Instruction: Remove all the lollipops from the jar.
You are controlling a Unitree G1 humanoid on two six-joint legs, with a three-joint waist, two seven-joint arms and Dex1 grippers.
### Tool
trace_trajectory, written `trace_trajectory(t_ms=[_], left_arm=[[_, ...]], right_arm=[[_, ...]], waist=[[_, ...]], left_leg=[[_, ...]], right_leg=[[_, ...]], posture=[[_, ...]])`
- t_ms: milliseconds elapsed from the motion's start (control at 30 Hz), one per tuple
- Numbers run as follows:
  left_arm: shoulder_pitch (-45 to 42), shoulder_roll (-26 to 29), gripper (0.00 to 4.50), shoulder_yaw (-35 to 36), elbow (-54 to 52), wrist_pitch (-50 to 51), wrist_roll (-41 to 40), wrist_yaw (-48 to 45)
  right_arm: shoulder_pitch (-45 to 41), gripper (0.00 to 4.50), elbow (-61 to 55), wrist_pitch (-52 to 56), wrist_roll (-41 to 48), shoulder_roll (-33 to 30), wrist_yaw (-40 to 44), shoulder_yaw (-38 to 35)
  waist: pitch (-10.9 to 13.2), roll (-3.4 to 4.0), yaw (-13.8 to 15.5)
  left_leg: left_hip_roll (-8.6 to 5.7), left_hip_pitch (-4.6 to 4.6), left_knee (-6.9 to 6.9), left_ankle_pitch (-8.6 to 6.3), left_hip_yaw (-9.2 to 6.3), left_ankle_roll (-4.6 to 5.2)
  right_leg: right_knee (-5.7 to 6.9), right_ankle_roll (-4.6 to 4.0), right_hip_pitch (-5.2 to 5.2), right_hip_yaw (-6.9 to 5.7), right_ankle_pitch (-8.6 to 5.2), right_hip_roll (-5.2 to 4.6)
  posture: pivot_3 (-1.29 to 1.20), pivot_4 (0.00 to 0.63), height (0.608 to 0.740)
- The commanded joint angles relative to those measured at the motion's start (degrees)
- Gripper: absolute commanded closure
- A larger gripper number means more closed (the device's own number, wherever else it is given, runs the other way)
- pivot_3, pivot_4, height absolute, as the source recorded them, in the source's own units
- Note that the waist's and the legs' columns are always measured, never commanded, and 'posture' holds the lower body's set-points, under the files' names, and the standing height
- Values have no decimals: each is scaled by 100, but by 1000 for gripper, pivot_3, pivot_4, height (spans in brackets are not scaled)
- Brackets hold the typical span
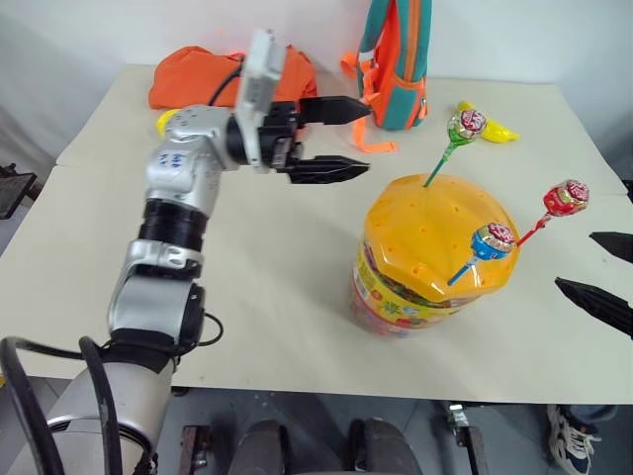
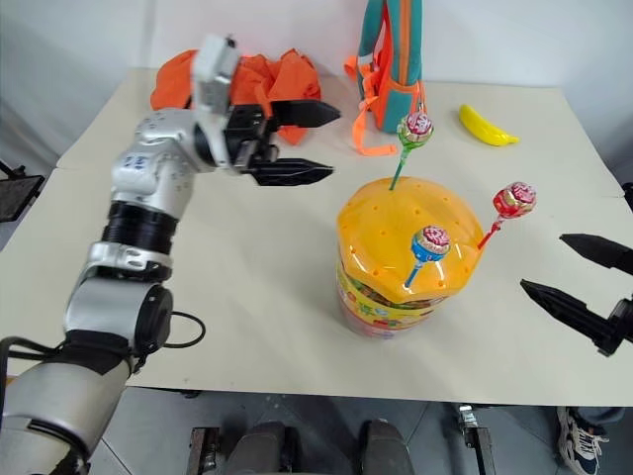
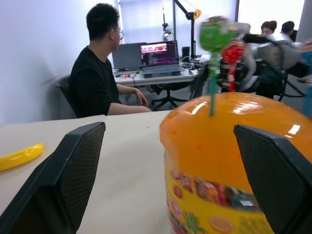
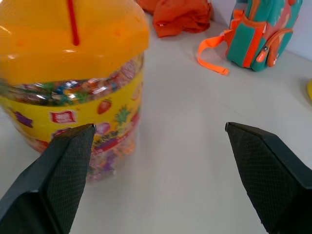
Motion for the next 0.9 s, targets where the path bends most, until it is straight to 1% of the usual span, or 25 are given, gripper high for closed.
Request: trace_trajectory(t_ms=[33,200,367,467,567,900], left_arm=[[-371,-208,0,-90,315,-219,233,-119],[-667,-561,0,-63,701,-456,339,-404],[-711,-548,0,-149,504,-63,327,-935],[-748,-561,0,-244,536,-214,458,-1059],[-810,-629,593,-116,586,-287,365,-992],[-970,-835,3693,27,737,-326,292,-1085]], right_arm=[[84,50,-432,17,371,153,-332,-426],[243,50,-775,29,641,288,-672,-551],[401,50,-861,-39,770,348,-885,-670],[542,50,-925,-81,795,422,-935,-739],[702,0,-1035,-137,850,522,-979,-865],[988,0,-1189,-369,924,672,-1164,-958]], waist=[[0,0,-15],[0,0,-23],[0,0,-23],[0,0,-7],[0,0,-1],[0,0,-11]], left_leg=[[-1,0,0,0,0,1],[-1,0,-1,0,-1,1],[-1,0,-1,0,-1,1],[-1,0,-1,-1,-3,1],[-6,-1,-1,-2,-4,3],[-6,-1,-2,-2,-6,4]], right_leg=[[1,1,0,2,0,-1],[1,1,-2,2,0,0],[1,1,-2,4,0,1],[1,1,-1,5,0,0],[1,2,-1,6,1,-4],[2,3,0,6,1,-3]], posture=[[0,150,740],[0,150,740],[0,150,740],[0,150,740],[0,150,740],[0,150,740]])
